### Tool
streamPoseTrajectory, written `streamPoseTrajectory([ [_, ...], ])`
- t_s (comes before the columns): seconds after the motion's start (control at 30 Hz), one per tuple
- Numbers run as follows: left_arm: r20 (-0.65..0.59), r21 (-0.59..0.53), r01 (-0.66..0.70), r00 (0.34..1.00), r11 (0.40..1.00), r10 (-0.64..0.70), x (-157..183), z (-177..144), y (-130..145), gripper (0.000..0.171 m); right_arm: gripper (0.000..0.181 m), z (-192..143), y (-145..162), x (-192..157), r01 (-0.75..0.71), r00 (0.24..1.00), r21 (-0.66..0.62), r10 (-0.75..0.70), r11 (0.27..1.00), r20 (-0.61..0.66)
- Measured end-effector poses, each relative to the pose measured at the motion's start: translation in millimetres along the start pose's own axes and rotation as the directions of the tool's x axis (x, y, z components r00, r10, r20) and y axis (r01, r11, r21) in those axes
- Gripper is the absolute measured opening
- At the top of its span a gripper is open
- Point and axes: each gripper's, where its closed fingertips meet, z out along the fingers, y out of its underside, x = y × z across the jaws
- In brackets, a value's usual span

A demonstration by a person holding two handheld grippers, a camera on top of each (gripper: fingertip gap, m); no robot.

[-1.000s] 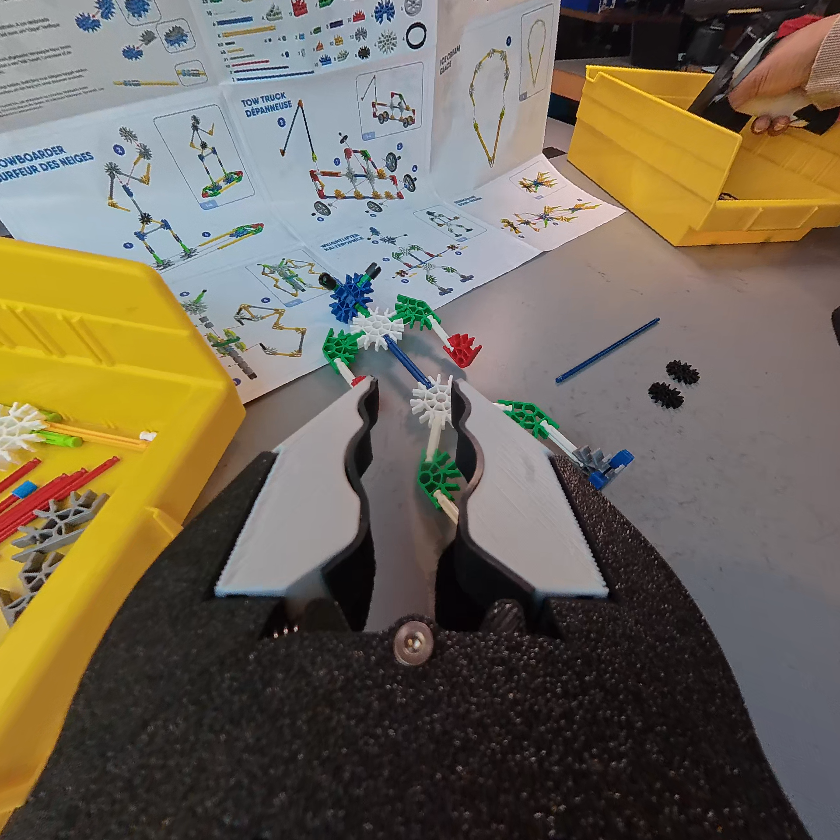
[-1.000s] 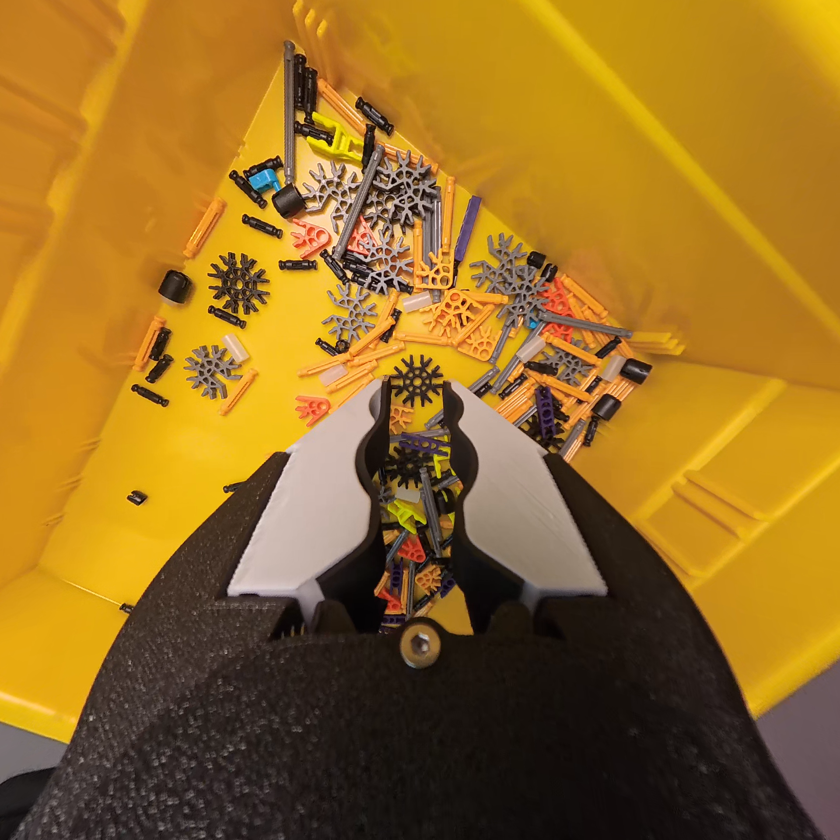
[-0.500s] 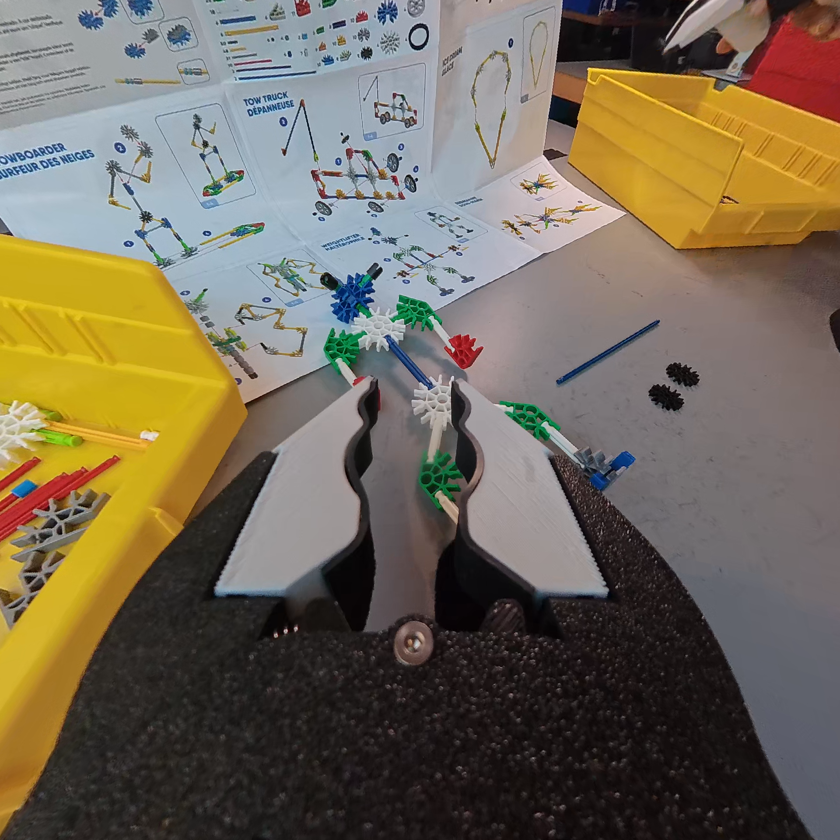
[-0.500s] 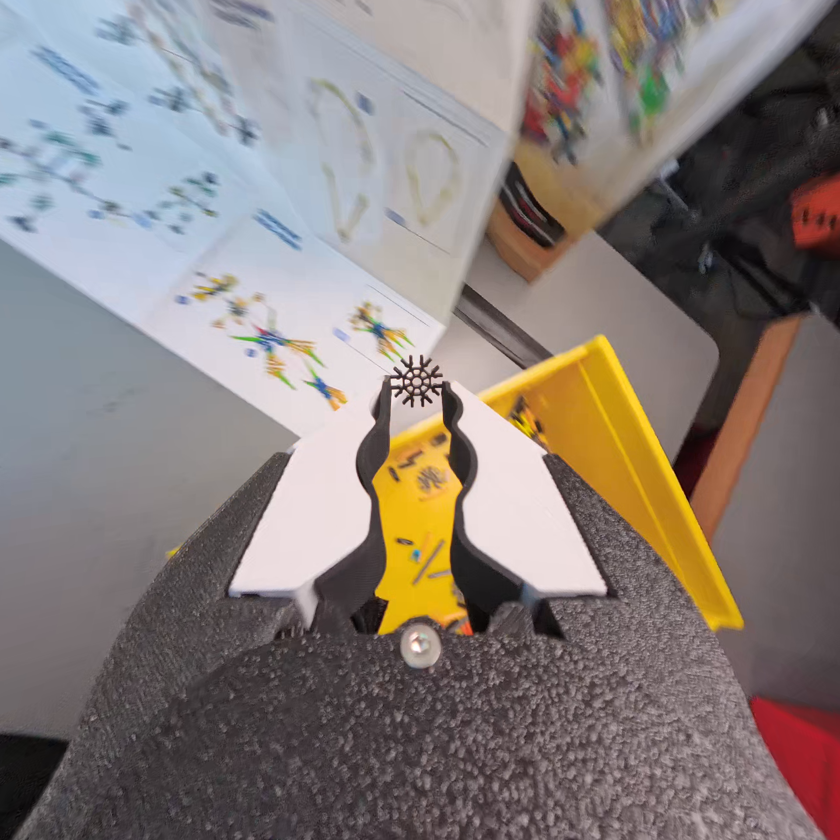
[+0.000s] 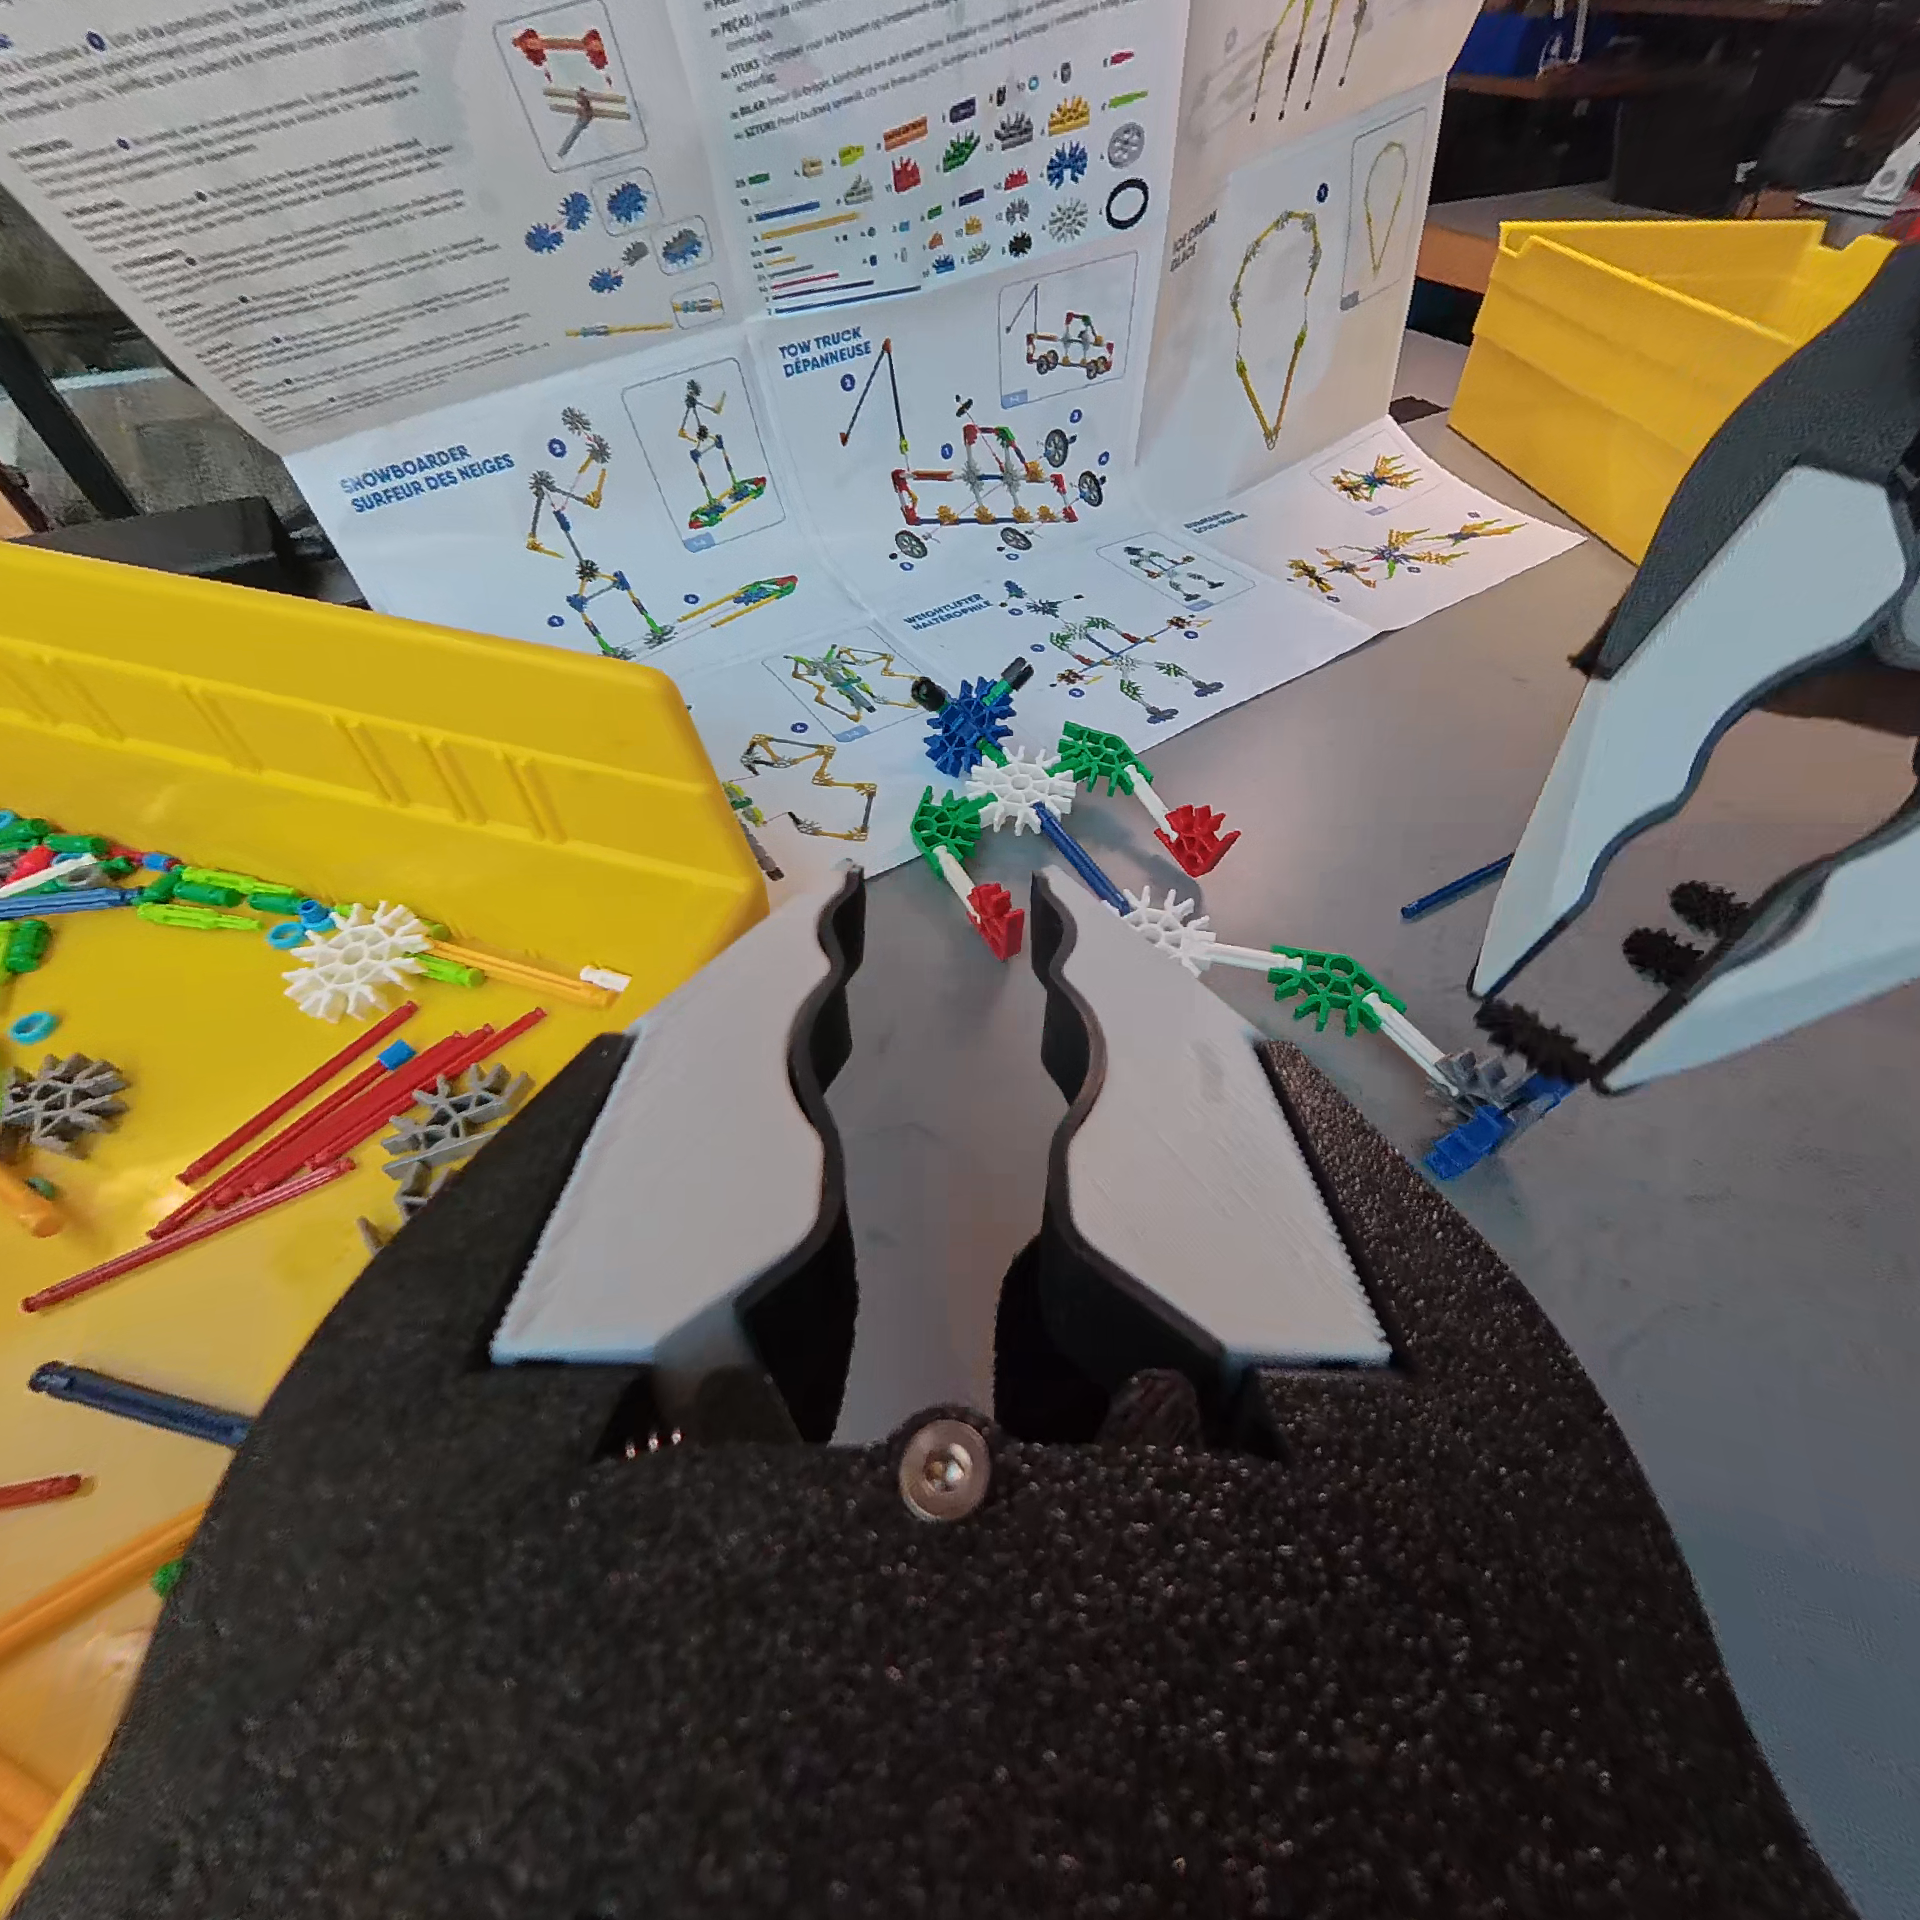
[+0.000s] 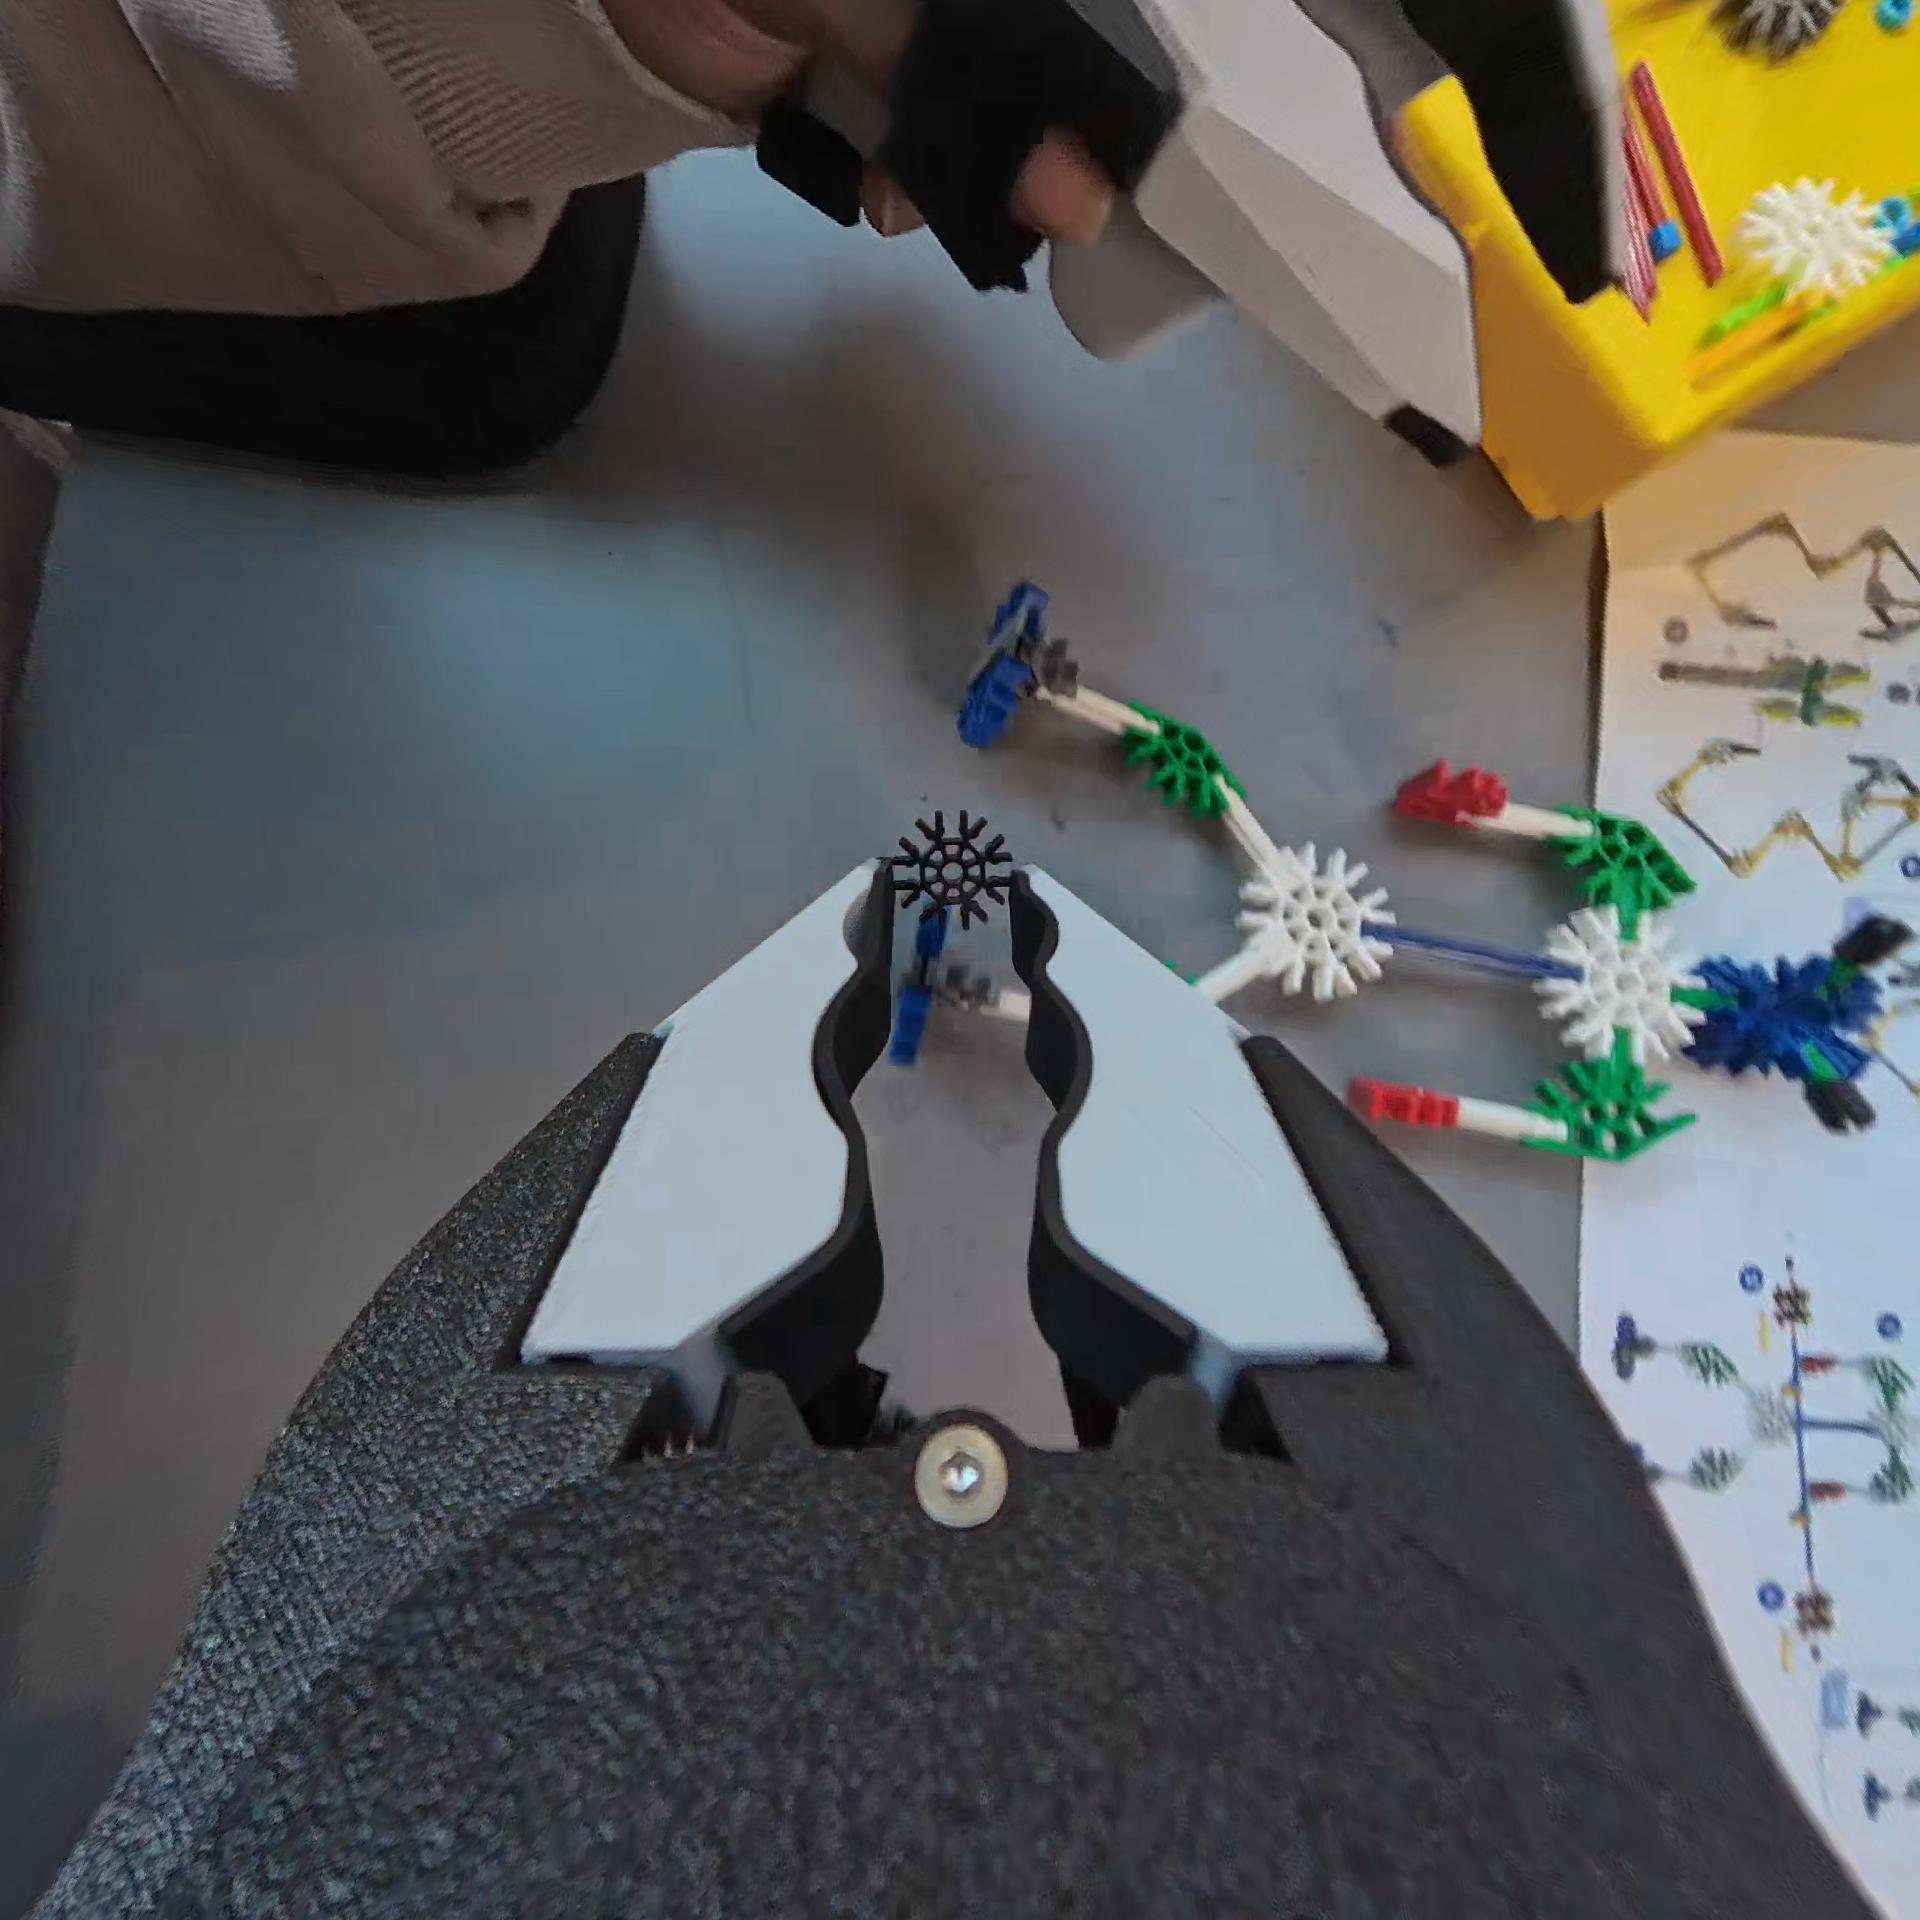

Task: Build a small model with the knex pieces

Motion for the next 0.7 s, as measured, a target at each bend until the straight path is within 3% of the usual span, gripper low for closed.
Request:
streamPoseTrajectory([
  [0.1, -0.048, -0.143, 0.001, 0.999, 0.990, -0.008, 3, 3, 23, 0.030, 0.021, 22, -20, -2, 0.043, 0.999, -0.013, -0.043, 0.999, 0.007],
  [0.17, -0.187, -0.326, -0.008, 0.981, 0.945, -0.056, 24, 4, 56, 0.030, 0.021, 23, -30, 4, 0.033, 0.999, 0.000, -0.033, 0.999, 0.003],
  [0.23, -0.291, -0.428, -0.052, 0.953, 0.902, -0.084, 47, 3, 78, 0.025, 0.021, 16, -37, 14, 0.008, 1.000, 0.024, -0.007, 1.000, -0.011],
  [0.4, -0.517, -0.450, -0.128, 0.844, 0.884, -0.141, 108, -4, 84, 0.021, 0.021, -3, -44, 39, -0.060, 0.995, 0.067, 0.065, 0.996, -0.076],
  [0.5, -0.605, -0.408, -0.218, 0.792, 0.887, -0.083, 134, -6, 85, 0.022, 0.021, 2, -33, 49, -0.080, 0.991, 0.025, 0.082, 0.996, -0.110],
  [0.57, -0.619, -0.378, -0.262, 0.785, 0.888, -0.032, 134, -10, 83, 0.022, 0.021, 11, -21, 52, -0.087, 0.989, -0.016, 0.084, 0.996, -0.118],
  [0.7, -0.621, -0.389, -0.232, 0.781, 0.891, -0.068, 112, -30, 75, 0.021, 0.021, 25, -1, 44, -0.102, 0.992, -0.062, 0.096, 0.993, -0.084],
])
